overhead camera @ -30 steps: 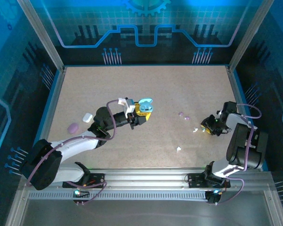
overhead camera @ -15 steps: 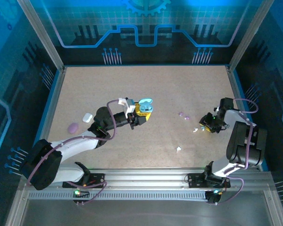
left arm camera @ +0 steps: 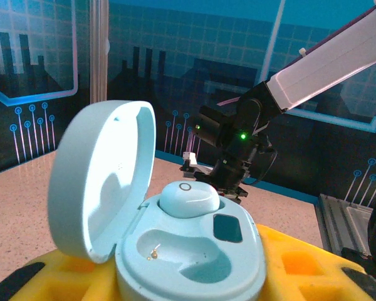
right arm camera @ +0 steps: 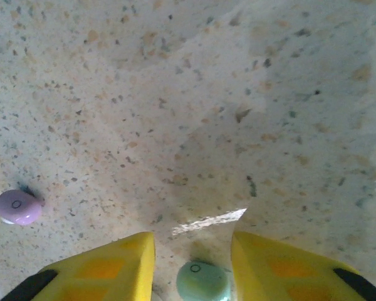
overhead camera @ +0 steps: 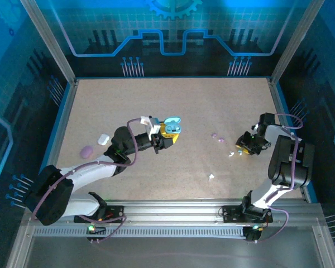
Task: Insert the wireless bluetooth earbuds into the charging case
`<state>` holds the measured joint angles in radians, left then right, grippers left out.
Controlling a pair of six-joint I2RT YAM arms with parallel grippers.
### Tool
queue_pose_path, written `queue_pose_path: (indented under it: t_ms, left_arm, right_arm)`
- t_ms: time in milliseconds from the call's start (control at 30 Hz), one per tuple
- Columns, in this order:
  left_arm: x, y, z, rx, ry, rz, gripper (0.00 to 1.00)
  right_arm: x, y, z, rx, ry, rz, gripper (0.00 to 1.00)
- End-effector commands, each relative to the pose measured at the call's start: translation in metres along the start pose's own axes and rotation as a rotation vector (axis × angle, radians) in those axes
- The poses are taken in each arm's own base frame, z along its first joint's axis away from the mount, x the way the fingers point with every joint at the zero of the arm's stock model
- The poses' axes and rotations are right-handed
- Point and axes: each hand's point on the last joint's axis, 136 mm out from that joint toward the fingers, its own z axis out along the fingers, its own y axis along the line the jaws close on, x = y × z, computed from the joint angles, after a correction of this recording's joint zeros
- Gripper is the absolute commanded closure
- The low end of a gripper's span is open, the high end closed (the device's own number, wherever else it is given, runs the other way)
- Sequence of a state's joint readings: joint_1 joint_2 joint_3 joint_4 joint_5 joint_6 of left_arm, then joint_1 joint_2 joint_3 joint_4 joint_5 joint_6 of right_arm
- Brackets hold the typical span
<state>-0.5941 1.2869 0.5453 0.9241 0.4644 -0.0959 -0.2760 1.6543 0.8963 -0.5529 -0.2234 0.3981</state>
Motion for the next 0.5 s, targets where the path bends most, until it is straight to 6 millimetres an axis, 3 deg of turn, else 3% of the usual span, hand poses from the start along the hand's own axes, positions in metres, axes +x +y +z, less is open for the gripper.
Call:
queue_pose_path:
  t_ms: [0,167,467]
  left_arm:
    - [-0.015,-0.004,0.001,0.010,-0.038,0.028,0.64]
    - [-0.014,-0.005,0.000,0.013,-0.039,0.028,0.64]
    - [-0.014,-0.005,-0.001,0.011,-0.042,0.029,0.64]
  right_arm:
    - [0.011,0.012,0.003,-0.043,0.053,-0.019,0.64]
    - [0.020,0.016,0.002,-0.042,0.064,-0.007,0.65]
    - [0.047,0.006,0.003,0.002,0.115,0.057,0.65]
